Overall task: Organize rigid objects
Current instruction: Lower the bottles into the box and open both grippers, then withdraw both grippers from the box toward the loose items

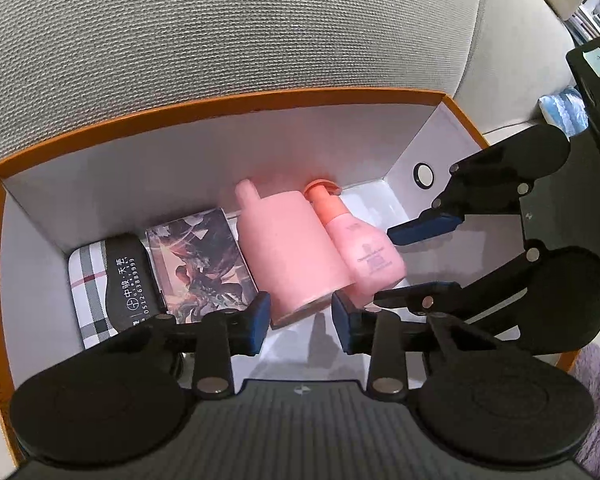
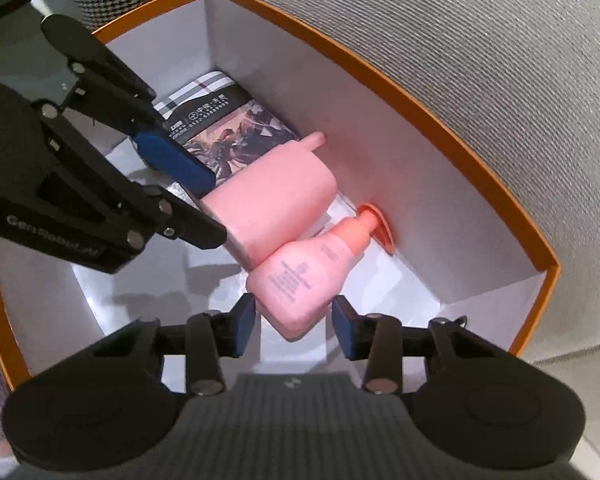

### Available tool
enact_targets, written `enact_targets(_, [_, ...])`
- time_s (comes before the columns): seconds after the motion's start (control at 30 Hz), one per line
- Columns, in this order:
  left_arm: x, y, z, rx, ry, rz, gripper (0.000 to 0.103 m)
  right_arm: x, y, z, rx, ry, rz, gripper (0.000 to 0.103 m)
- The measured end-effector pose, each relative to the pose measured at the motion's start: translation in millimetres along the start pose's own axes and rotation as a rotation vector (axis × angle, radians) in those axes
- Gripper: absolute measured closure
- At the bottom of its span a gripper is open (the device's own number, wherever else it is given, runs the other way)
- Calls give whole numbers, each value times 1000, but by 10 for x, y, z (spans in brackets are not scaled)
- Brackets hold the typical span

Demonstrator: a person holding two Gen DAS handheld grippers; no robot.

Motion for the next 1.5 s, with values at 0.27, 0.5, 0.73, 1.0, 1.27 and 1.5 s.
enact_targets(0.27, [-4, 12, 42, 8, 14, -24, 64, 27, 6, 23, 31, -25, 2, 59])
enact_targets(0.5, [178, -58, 81, 7, -16, -14, 64, 130, 29, 53, -6, -31, 29, 58])
enact_targets(0.73, [810, -264, 148, 17, -184, 7, 64, 637, 171, 73, -146, -197, 71, 57])
enact_targets(1.0, [1426, -568, 683, 80, -306, 44, 64, 1266, 589, 470, -333, -392, 87, 57])
enact_targets(1.27, [1415, -931, 1543, 68, -270, 61, 64, 1418, 1150, 1241, -417, -372, 134, 56])
enact_targets(1.5, [1112, -1294, 2076, -60, -185, 15, 59, 1155, 1682, 1922, -368, -198, 174, 53])
Point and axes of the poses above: each gripper's, at about its wrist camera, not at the fingertips, and x roughly against the way its jaws point, y to its left, z to its underside, the point moved 5 cm from there along -x, roughly the way its jaws point, and after that the axes turned 6 degrees about -y, right-handed, at the moved point
